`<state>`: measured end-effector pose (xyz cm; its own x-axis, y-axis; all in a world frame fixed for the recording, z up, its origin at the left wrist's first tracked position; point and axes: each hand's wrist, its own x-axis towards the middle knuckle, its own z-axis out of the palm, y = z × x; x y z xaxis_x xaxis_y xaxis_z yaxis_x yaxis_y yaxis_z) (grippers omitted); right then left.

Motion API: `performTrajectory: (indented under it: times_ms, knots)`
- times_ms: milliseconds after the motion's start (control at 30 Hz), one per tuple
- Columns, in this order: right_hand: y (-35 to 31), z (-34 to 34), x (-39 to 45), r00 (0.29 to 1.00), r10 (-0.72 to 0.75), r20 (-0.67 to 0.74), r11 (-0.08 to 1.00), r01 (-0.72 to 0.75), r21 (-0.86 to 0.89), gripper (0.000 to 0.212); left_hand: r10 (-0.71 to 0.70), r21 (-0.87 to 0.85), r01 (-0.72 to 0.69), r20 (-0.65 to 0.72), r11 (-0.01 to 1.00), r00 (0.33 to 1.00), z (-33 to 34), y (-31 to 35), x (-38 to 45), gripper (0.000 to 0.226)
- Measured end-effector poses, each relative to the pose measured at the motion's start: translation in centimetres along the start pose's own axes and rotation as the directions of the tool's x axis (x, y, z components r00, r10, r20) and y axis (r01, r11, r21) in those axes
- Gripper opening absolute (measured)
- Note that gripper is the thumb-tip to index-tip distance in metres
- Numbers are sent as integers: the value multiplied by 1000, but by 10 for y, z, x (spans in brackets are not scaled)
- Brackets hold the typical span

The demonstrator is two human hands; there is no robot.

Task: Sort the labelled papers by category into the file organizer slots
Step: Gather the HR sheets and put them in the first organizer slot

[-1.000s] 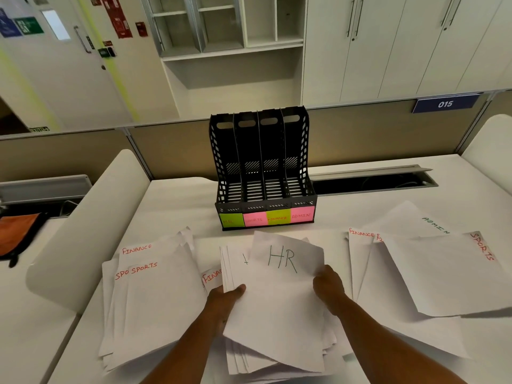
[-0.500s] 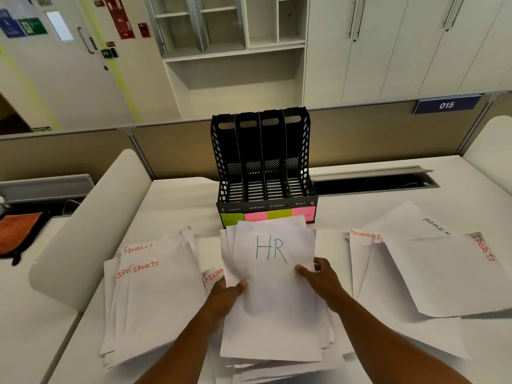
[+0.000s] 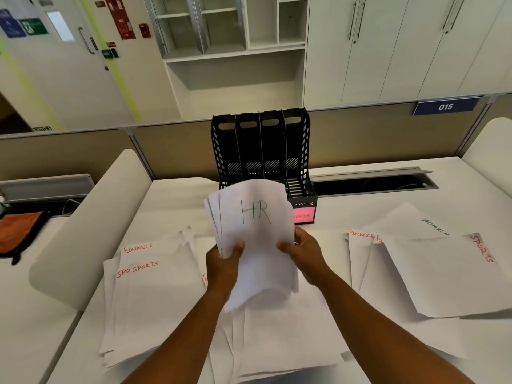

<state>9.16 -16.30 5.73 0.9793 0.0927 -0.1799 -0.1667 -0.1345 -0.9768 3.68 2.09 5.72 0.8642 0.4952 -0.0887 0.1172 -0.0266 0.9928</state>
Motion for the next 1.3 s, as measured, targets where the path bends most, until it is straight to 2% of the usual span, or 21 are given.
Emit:
performTrajectory:
  times_ms: [133, 267, 467, 567, 667, 967, 1133, 1300]
  knots:
    - [-16, 7, 1, 994, -98, -54, 995, 98, 2, 33, 78, -21, -80, -84, 997, 993, 7, 15, 4, 18]
    - [-18, 13, 0, 990, -141, -23, 990, 140, -36, 52, 140, 18, -139, -73, 990, 987, 12, 21, 5, 37]
    - [-13, 13, 1, 988, -152, -16, 985, 150, -88, 42, 78, 24, -77, -49, 997, 996, 10, 17, 7, 55]
    - [-14, 15, 0, 983, -169, -72, 983, 164, -78, 35, 72, 38, -70, -79, 997, 994, 10, 22, 6, 56]
    - [-20, 16, 0, 973, -186, -135, 981, 177, -77, 38, 87, 23, -86, -87, 996, 992, 9, 27, 7, 59]
    - [-23, 15, -4, 977, -171, -127, 984, 162, -73, 42, 163, -108, -174, -108, 979, 981, 8, 43, 9, 31]
    - [-20, 14, -4, 981, -149, -124, 987, 140, -82, 42, 76, -265, -107, -126, 958, 989, 8, 49, 14, 70]
    - [-17, 13, -5, 984, -138, -113, 986, 125, -113, 40, -35, -366, -23, -152, 930, 988, 6, 52, 16, 57]
